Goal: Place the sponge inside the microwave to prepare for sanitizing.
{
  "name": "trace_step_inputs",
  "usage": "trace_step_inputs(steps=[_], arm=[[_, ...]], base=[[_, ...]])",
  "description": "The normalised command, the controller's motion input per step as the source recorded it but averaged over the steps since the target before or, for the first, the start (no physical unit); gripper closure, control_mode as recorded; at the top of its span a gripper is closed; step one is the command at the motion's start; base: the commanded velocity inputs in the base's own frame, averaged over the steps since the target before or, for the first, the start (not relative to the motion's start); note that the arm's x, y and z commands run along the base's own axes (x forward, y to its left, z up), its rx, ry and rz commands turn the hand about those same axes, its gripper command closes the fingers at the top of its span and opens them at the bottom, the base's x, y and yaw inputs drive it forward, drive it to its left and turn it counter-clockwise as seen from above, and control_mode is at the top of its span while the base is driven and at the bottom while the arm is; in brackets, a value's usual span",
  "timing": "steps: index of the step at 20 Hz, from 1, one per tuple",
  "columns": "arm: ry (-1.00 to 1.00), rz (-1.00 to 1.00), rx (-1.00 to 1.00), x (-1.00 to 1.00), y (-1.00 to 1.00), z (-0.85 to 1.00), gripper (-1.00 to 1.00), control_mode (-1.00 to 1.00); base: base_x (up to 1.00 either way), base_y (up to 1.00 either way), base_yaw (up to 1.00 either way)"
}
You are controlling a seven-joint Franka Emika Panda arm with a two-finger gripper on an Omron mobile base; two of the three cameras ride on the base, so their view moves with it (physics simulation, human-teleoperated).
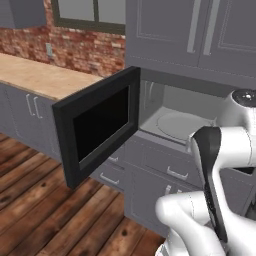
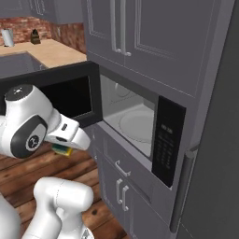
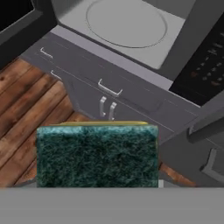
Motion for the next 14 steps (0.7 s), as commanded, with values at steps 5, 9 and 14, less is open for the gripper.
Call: trace_step_inputs(steps=[5,9,14], arm=[[0.00,-0.12,-0.08,0.10,-0.04,0.09,1.00,-1.00],[-0.14,-0.06,-0.03,0.15,-0.10,-0.04,1.00,-1.00],[-0.34,-0.06,-0.16,0.00,-0.07,-0.12,1.00,-1.00]], base=[[0.00,0.00,0.00],[0.00,0.00,0.00],[0.00,0.00,0.00]])
